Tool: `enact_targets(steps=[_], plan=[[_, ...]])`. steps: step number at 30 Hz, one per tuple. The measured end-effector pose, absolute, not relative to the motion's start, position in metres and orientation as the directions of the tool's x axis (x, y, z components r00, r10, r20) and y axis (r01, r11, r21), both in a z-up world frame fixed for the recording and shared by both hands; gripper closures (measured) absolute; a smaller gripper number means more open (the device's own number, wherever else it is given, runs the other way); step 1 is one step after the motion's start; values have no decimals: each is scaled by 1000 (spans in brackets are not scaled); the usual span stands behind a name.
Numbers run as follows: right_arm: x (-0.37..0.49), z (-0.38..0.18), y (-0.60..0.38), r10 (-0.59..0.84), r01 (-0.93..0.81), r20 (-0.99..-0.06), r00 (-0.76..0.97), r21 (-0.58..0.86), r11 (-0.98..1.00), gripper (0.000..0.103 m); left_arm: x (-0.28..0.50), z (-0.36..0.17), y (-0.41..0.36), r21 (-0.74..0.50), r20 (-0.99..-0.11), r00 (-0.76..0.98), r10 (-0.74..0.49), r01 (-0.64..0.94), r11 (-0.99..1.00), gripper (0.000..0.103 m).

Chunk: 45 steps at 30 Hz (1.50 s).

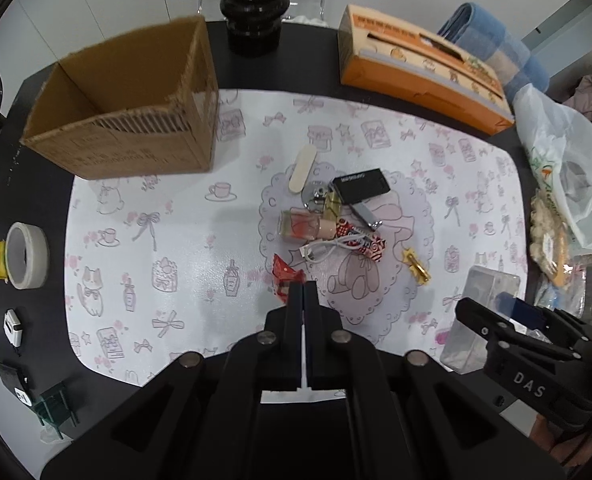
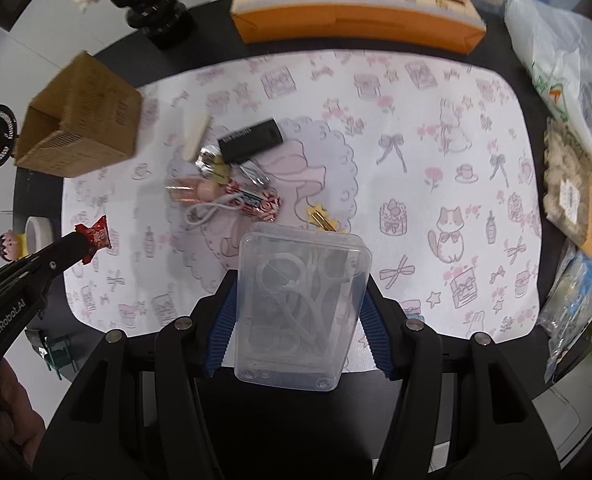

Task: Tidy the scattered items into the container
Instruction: 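Lift the clear case with the right gripper while the left gripper grasps the red candy, then carry both items over the cardboard box and open both grippers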

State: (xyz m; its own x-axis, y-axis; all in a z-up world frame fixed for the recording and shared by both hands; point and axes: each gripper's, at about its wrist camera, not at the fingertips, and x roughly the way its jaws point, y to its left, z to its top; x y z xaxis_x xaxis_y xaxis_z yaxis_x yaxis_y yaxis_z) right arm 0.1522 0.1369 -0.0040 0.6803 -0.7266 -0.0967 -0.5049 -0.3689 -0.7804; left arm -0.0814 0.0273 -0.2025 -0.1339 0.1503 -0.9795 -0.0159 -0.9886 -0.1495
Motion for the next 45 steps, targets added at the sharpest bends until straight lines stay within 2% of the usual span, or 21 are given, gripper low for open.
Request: enact_targets(steps=[6, 23, 35, 45], plan=[[184, -56, 160, -677, -515, -141, 722, -764, -390, 43, -71, -166, 13, -160, -970, -182, 161, -16, -987, 102], [89, -120, 171, -624, -569, -218, 750, -693, -442, 44, -66, -106, -45, -160, -950, -266, 162, -28, -987, 102], [75, -196, 161, -621, -586, -234, 748, -672, -453, 44, -107, -107, -107, -142, -951, -277, 139, -9, -990, 102], [95, -269, 148, -629, -585, -230, 743, -681, -441, 43, -165, -130, -153, -132, -956, -261, 131, -14, -991, 102]])
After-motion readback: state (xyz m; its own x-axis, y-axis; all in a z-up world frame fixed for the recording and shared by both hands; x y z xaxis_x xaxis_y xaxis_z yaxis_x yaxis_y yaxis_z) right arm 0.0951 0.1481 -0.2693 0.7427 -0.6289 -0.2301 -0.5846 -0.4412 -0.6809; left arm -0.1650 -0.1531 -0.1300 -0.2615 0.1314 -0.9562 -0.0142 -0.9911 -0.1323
